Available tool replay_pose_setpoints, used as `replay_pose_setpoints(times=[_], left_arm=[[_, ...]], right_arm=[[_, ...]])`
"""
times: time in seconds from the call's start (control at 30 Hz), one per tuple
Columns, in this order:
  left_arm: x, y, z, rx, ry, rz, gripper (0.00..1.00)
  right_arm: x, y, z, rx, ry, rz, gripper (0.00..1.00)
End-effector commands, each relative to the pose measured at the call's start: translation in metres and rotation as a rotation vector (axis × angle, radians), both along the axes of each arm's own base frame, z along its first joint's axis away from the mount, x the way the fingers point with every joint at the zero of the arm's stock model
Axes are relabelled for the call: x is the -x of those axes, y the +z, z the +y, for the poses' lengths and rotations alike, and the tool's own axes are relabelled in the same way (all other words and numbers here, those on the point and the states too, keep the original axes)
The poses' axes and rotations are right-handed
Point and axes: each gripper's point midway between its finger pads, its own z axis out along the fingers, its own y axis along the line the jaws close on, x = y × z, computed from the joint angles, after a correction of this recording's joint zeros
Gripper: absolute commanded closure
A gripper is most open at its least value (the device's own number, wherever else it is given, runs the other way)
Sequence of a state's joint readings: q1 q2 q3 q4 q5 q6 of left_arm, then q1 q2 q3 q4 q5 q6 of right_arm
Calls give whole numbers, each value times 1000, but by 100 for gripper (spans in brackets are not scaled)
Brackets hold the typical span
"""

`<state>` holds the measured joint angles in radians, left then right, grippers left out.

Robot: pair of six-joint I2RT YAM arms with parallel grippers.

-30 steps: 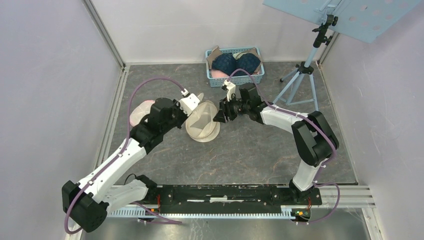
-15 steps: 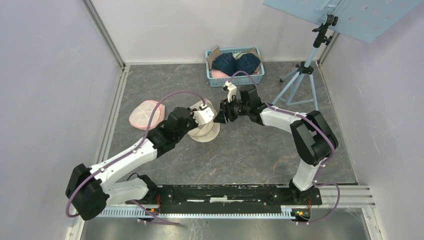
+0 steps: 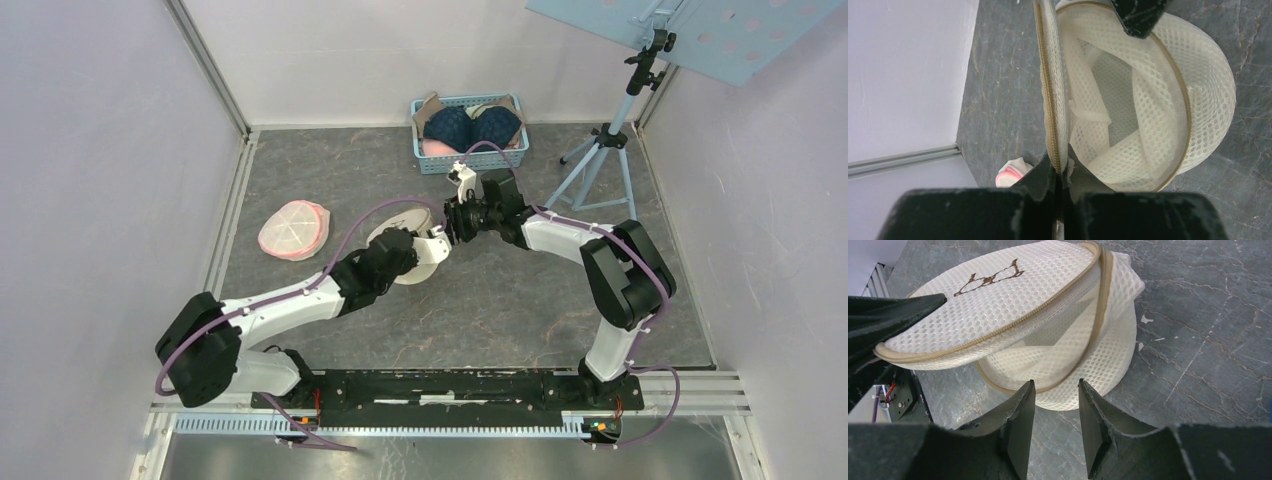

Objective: Unzip the laundry bag and remove the bra
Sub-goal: Close the laundry bag at the center of the board.

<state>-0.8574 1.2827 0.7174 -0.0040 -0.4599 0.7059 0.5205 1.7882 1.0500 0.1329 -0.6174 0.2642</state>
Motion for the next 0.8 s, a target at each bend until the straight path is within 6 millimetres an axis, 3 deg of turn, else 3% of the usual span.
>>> replay_pose_setpoints(times=[0.0, 0.23, 0.33, 0.6, 0.77], left_arm=[[-1, -5, -2, -26, 15, -24, 97], [12, -28, -4, -39, 33, 97, 79], [21, -21, -13, 20, 26, 172, 76], [56, -12, -21, 98, -29, 390, 47], [75, 28, -32, 318, -98, 533, 29]], right_arm=[[-6, -8, -10, 27, -27, 0, 57], [-5, -12, -20, 47, -32, 9, 57], [-3, -12, -21, 50, -30, 6, 57], [-1, -1, -22, 49, -9, -20, 57], [0, 9, -24, 56, 12, -56, 56]])
